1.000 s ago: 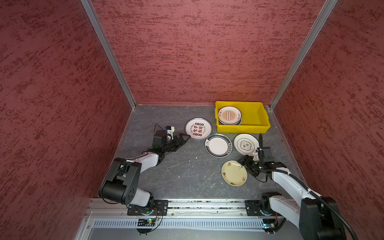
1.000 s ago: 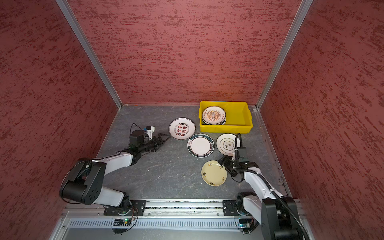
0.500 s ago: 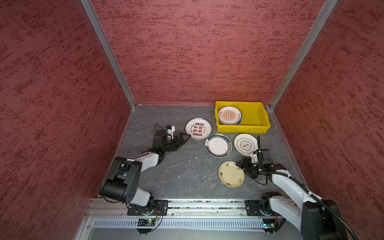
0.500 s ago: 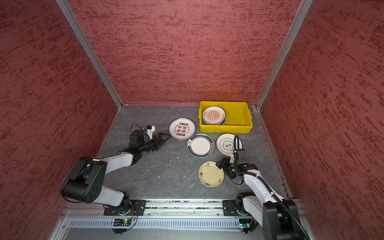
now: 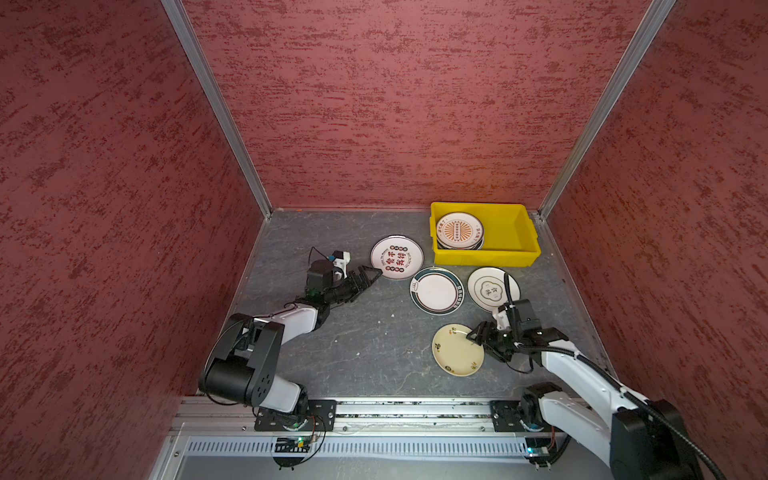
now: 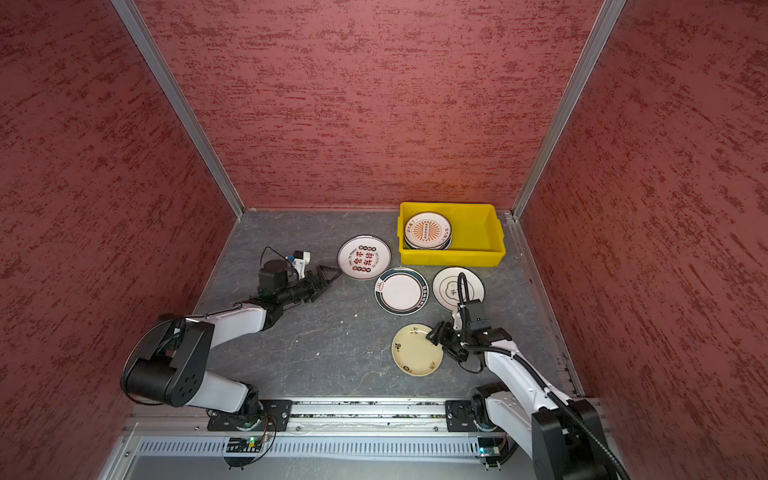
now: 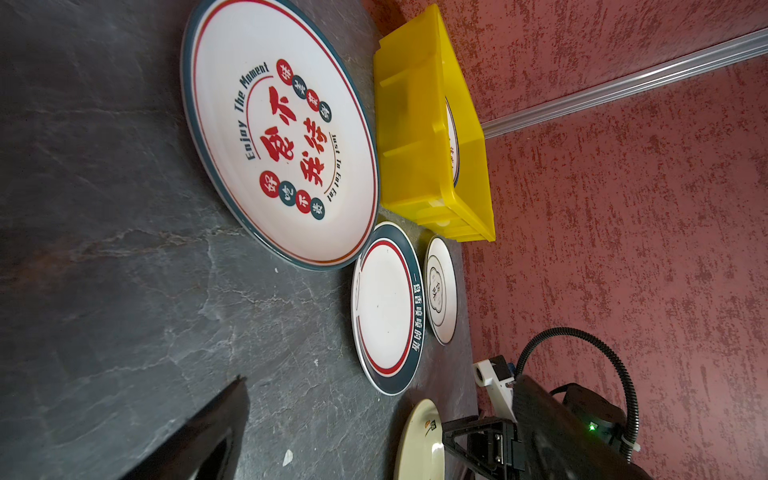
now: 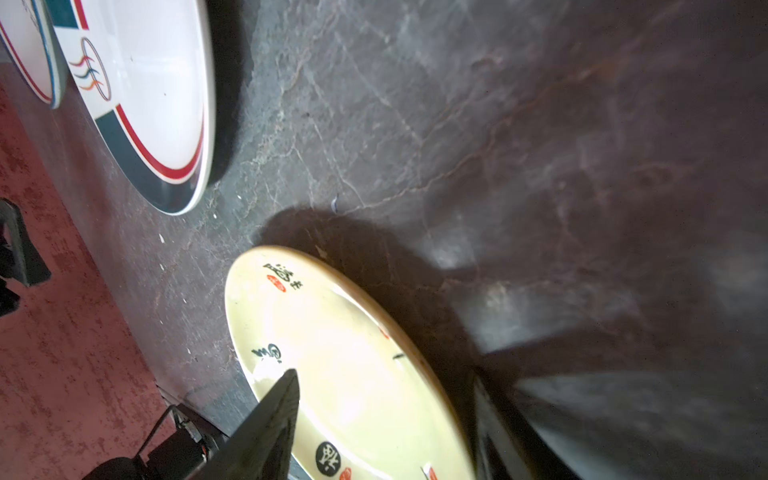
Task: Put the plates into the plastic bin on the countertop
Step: 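Grasp the cream plate rim with the right gripper and tilt it up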
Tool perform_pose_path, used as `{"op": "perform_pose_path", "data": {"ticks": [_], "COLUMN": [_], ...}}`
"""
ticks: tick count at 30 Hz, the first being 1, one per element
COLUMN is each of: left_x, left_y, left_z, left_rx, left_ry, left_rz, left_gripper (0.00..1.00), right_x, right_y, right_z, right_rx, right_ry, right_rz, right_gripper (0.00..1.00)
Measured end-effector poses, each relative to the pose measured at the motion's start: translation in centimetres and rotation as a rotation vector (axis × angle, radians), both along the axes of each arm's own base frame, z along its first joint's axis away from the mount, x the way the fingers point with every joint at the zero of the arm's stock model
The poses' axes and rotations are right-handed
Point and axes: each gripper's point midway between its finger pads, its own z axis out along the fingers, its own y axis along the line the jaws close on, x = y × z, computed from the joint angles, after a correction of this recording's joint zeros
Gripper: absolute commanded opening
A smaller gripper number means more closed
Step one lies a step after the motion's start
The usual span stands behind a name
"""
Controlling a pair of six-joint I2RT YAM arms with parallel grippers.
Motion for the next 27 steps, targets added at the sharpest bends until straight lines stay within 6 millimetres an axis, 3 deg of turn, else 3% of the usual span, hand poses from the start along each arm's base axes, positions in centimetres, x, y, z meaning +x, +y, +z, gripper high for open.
{"op": "perform_pose_path", "data": {"ticks": [5,12,14,27], "left_x": [0.0,0.0,0.0,-0.2], "left_y": [0.0,0.0,0.0,-0.2], "left_z": [0.2,0.2,0.2,0.3], "left_rx": [-0.001,-0.002,-0.002,-0.009], "left_ry": [-0.006,-0.005,-0.005,-0.003], "left_rz": [0.0,0.0,0.0,-0.014], "left_gripper": [0.99,0.99,0.99,0.99], "right_x": [-0.8,-1.6,-1.7,-1.4], "right_y": [0.5,0.9,1.0,1.3], "right_z": [-0.3,-1.0,-1.2,-1.3], "right_rx": [0.005,0.033,0.039,0.056], "right_ry": [0.018,0.029,0.03,0.026], "right_rz": [0.013,0.003,0.001,-0.005], "right_gripper": [0.48,0.2,0.17,0.14]}}
